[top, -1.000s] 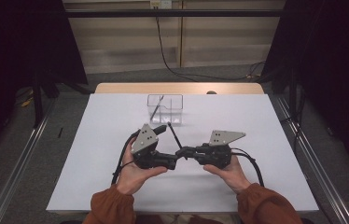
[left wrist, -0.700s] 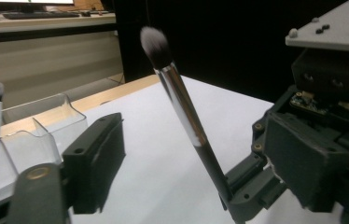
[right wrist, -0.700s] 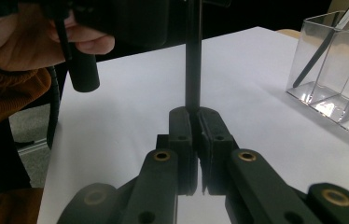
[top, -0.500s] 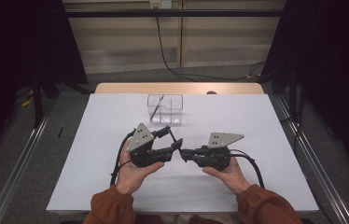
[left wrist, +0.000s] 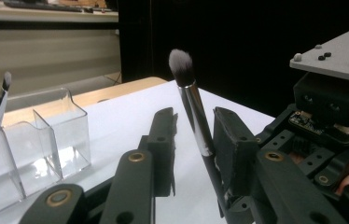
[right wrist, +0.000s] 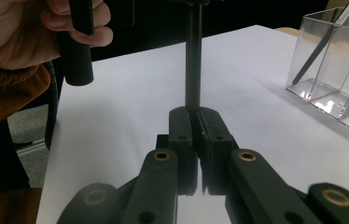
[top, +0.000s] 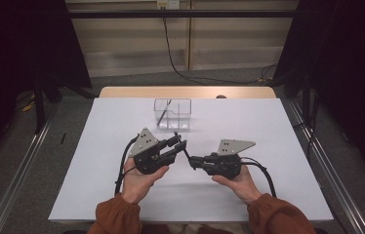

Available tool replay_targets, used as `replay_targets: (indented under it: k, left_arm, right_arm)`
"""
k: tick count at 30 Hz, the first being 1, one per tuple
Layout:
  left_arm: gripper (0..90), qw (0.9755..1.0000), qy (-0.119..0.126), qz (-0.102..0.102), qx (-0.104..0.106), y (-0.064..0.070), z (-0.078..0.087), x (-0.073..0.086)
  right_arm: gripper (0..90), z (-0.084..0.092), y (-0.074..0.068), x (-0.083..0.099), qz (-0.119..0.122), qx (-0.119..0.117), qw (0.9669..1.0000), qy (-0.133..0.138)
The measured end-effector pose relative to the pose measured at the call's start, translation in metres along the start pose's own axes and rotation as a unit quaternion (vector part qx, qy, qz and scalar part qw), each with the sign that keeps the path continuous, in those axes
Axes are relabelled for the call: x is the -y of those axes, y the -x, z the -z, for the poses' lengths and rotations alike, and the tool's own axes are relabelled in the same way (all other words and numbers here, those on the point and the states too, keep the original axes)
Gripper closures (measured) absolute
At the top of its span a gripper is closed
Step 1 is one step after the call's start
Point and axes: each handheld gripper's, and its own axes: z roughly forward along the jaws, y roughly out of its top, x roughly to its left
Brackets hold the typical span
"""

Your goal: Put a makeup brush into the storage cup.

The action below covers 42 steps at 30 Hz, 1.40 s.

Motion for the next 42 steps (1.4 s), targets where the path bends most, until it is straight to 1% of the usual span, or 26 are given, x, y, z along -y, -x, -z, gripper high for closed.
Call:
replay_targets:
  k: [1, 2, 7, 8, 12, 13, 16, 18, 19, 21, 25, 28, 30, 31, 32, 34, 38, 42]
  left_arm:
    - [74.6, 1.0, -0.004, 0.003, 0.0, 0.0, 0.0, 0.0]
    - [76.9, 1.0, -0.004, 0.007, 0.005, 0.0, 0.0, 0.0]
    - [78.8, 0.9998, -0.004, 0.015, 0.01, 0.0, 0.001, -0.001]
    - [79.0, 0.9998, -0.003, 0.013, 0.011, 0.0, 0.001, -0.001]
    - [80.5, 0.9996, -0.003, 0.016, 0.024, 0.001, 0.001, -0.001]
    - [81.0, 0.9994, -0.005, 0.02, 0.029, 0.002, 0.0, -0.001]
    - [82.7, 0.9991, -0.006, 0.017, 0.038, 0.005, 0.0, -0.001]
    - [83.3, 0.999, -0.004, 0.018, 0.04, 0.007, -0.001, -0.002]
    - [83.5, 0.9991, -0.008, 0.016, 0.04, 0.007, -0.001, -0.002]
    - [83.6, 0.9989, -0.005, 0.016, 0.043, 0.008, -0.001, -0.003]
    - [83.7, 0.999, -0.004, 0.014, 0.042, 0.008, 0.0, -0.003]
    - [83.8, 0.9989, -0.003, 0.013, 0.045, 0.008, -0.001, -0.003]
    - [83.8, 0.999, -0.011, 0.01, 0.043, 0.009, -0.001, -0.001]
    - [83.8, 0.999, -0.009, 0.01, 0.041, 0.01, -0.002, 0.0]
    - [83.8, 0.9991, -0.015, 0.007, 0.04, 0.01, -0.002, 0.001]
    - [83.8, 0.9989, -0.014, 0.009, 0.043, 0.01, -0.002, 0.001]
    - [83.8, 0.9992, -0.006, 0.012, 0.038, 0.007, 0.001, -0.001]
    - [83.8, 0.9994, -0.006, 0.013, 0.032, 0.004, 0.002, -0.002]
  right_arm:
    - [84.6, 0.0, 0.0, 0.0, -0.001, 0.001, 1.0, 0.001]
    - [84.6, 0.0, 0.0, 0.0, 0.0, 0.0, 1.0, -0.001]
    - [84.6, -0.001, -0.001, 0.001, 0.0, -0.001, 1.0, -0.001]
    - [84.6, -0.001, -0.001, 0.001, 0.0, -0.002, 1.0, 0.0]
    - [84.6, -0.002, -0.002, 0.001, 0.0, -0.004, 1.0, -0.002]
    - [84.5, -0.002, -0.002, 0.001, 0.001, -0.004, 1.0, -0.003]
    - [84.4, -0.002, -0.002, 0.001, 0.003, -0.004, 1.0, -0.004]
    - [84.3, -0.002, -0.003, 0.001, 0.004, -0.005, 1.0, -0.005]
    - [84.3, -0.002, -0.003, 0.001, 0.005, -0.005, 1.0, -0.005]
    - [84.2, -0.003, -0.004, 0.001, 0.006, -0.007, 1.0, -0.004]
    - [83.7, -0.001, -0.003, 0.0, 0.003, -0.006, 1.0, -0.004]
    - [83.3, -0.001, -0.002, 0.0, 0.001, -0.005, 1.0, -0.002]
    - [82.7, -0.001, -0.002, 0.001, -0.002, -0.007, 1.0, -0.004]
    - [82.2, -0.001, -0.002, 0.001, -0.002, -0.006, 1.0, -0.005]
    - [81.2, -0.001, -0.002, 0.001, -0.002, -0.007, 1.0, -0.005]
    - [80.4, -0.001, -0.002, 0.001, -0.002, -0.008, 1.0, -0.004]
    - [77.2, 0.001, -0.002, 0.0, -0.003, -0.009, 1.0, -0.003]
    - [72.9, 0.002, -0.001, 0.0, -0.007, -0.009, 0.9999, 0.001]
